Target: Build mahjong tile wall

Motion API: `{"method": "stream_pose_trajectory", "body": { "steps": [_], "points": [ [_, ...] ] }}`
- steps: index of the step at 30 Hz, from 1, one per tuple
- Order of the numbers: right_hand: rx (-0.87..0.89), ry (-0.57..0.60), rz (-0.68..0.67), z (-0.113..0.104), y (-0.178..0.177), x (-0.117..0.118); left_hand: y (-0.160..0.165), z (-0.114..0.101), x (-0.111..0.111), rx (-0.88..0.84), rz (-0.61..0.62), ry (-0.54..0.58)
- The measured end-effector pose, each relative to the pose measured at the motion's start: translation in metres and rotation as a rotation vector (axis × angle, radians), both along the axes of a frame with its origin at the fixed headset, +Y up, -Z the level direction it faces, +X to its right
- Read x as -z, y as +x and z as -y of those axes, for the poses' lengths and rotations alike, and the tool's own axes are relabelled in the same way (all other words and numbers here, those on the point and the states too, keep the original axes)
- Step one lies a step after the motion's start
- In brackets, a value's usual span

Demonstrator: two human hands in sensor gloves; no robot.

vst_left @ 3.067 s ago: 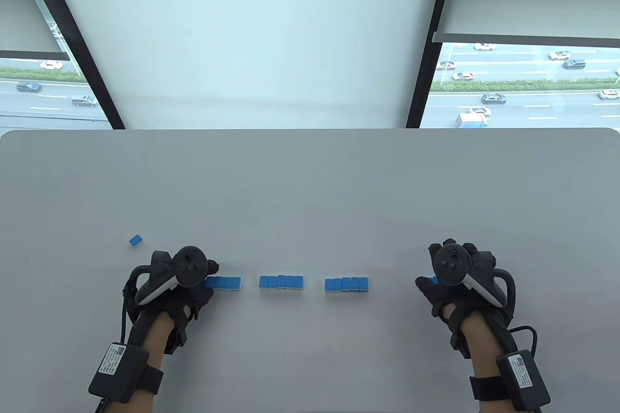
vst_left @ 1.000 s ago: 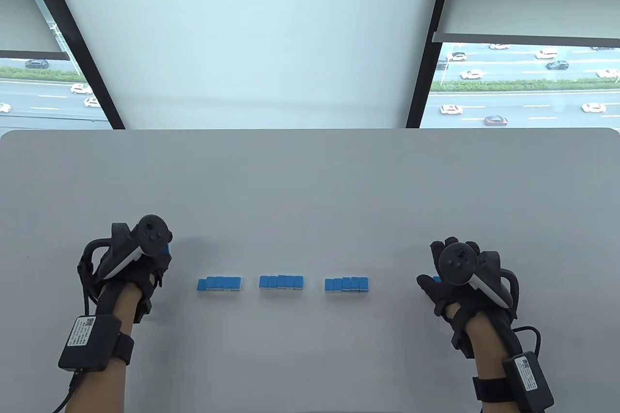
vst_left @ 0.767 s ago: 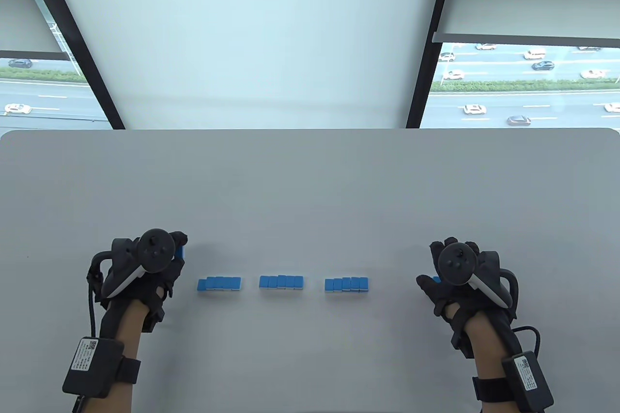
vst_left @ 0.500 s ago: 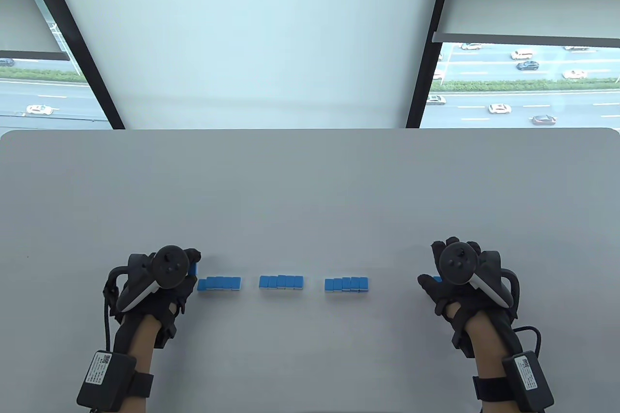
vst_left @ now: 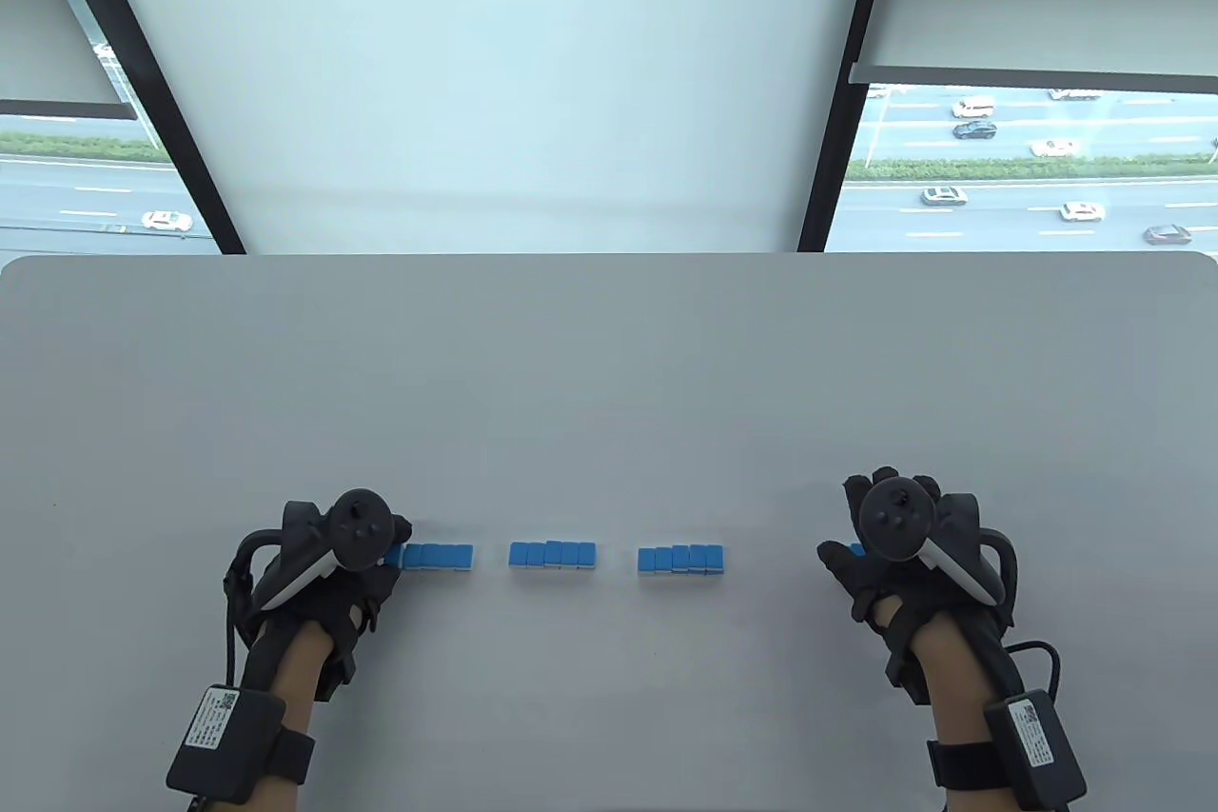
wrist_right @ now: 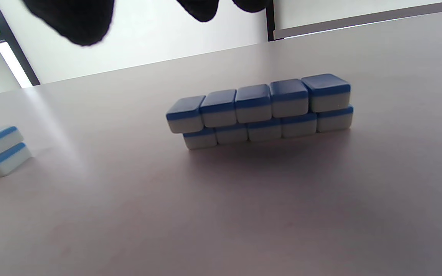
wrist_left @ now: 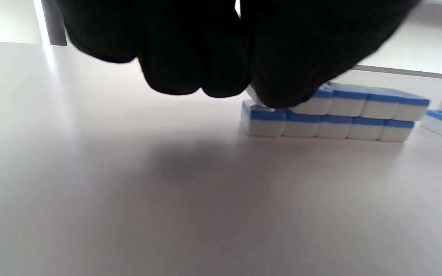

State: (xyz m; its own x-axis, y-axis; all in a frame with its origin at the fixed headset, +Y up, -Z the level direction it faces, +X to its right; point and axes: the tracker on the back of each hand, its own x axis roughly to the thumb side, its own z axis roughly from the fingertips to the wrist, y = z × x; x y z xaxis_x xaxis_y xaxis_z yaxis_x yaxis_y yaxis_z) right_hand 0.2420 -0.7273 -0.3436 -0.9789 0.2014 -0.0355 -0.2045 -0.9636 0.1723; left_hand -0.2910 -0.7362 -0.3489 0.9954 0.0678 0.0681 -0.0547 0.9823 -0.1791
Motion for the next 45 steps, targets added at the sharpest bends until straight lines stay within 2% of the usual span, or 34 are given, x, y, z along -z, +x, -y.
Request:
{"method": "stream_pose_trajectory", "body": {
  "steps": [19, 26, 34, 41, 45],
  "points": [
    [-0.003, 0.010, 0.004, -0.001, 0.001, -0.001, 0.002, 0.001, 0.000, 0.014, -0.004, -0.032],
    [-0.001, 0.016, 0.008, -0.002, 0.002, -0.001, 0.009, -0.017, -0.007, 0.011, -0.006, 0.005],
    [0.001, 0.007, 0.017, 0.000, 0.005, 0.001, 0.023, -0.037, 0.002, -0.091, -0.051, 0.085],
    [-0.007, 0.007, 0.017, 0.001, 0.005, 0.001, 0.041, -0.030, 0.001, -0.087, -0.045, 0.083],
    [-0.014, 0.011, 0.013, 0.001, 0.004, 0.001, 0.040, -0.012, -0.005, -0.161, 0.000, -0.008]
  ]
}}
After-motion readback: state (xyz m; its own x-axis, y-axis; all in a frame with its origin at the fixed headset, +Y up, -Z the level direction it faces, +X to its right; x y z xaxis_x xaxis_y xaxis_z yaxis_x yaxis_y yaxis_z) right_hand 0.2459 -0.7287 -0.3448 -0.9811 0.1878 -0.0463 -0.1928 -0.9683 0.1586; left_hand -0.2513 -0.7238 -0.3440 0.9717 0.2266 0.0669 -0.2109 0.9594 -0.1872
